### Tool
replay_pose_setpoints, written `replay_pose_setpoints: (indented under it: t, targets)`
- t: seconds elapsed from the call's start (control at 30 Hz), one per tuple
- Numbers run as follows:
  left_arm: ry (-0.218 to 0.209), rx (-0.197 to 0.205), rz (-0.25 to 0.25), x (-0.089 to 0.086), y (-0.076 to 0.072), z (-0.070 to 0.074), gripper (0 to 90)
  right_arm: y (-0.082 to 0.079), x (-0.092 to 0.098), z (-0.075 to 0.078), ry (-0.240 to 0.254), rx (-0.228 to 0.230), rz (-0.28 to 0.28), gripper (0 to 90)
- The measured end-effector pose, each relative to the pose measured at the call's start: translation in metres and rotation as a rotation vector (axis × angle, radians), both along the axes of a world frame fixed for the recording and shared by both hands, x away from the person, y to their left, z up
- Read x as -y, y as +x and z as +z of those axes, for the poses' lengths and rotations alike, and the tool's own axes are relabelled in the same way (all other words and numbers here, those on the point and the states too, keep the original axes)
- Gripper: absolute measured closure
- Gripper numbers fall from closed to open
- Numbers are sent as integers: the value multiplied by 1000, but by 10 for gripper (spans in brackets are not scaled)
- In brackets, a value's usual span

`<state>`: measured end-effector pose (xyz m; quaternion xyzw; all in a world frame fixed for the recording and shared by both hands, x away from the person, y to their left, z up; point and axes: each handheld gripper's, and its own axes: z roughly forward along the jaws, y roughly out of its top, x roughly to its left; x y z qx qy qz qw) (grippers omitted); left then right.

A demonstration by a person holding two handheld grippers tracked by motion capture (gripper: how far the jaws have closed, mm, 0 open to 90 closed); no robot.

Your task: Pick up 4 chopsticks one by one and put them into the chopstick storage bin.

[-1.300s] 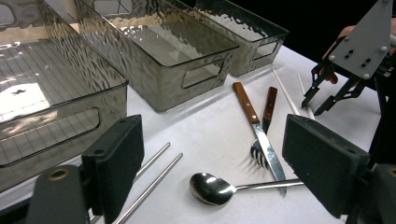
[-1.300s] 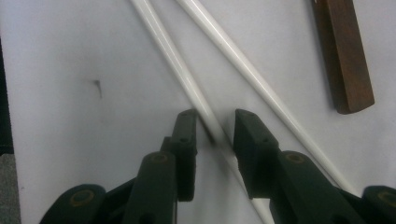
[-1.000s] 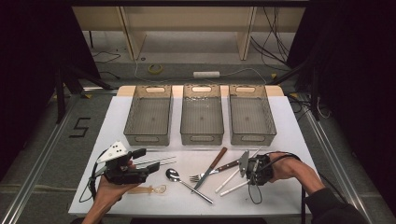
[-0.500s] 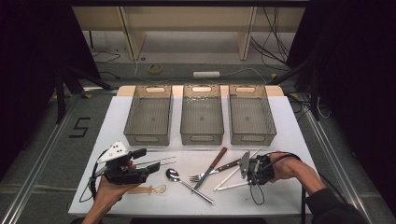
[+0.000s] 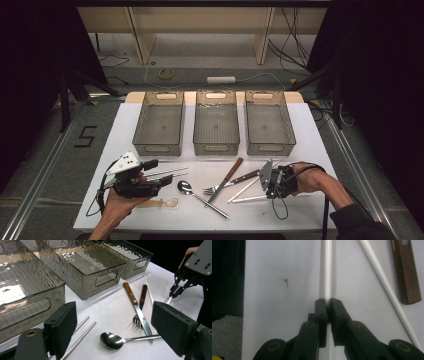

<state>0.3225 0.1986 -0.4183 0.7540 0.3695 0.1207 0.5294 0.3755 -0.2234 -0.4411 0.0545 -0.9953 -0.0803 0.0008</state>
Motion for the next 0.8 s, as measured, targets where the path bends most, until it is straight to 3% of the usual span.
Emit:
replay_pose_setpoints:
  t: [0.37, 0.57, 0.8]
  targets:
    - [40, 0, -68, 21, 1, 2, 205, -9, 4, 18, 43, 23, 7, 853]
    - [87, -4, -137, 44, 4, 1, 205, -9, -8, 35, 90, 53, 27, 853]
    - [127, -22, -210, 67, 6, 0, 215, -5, -26, 44, 129, 80, 54, 853]
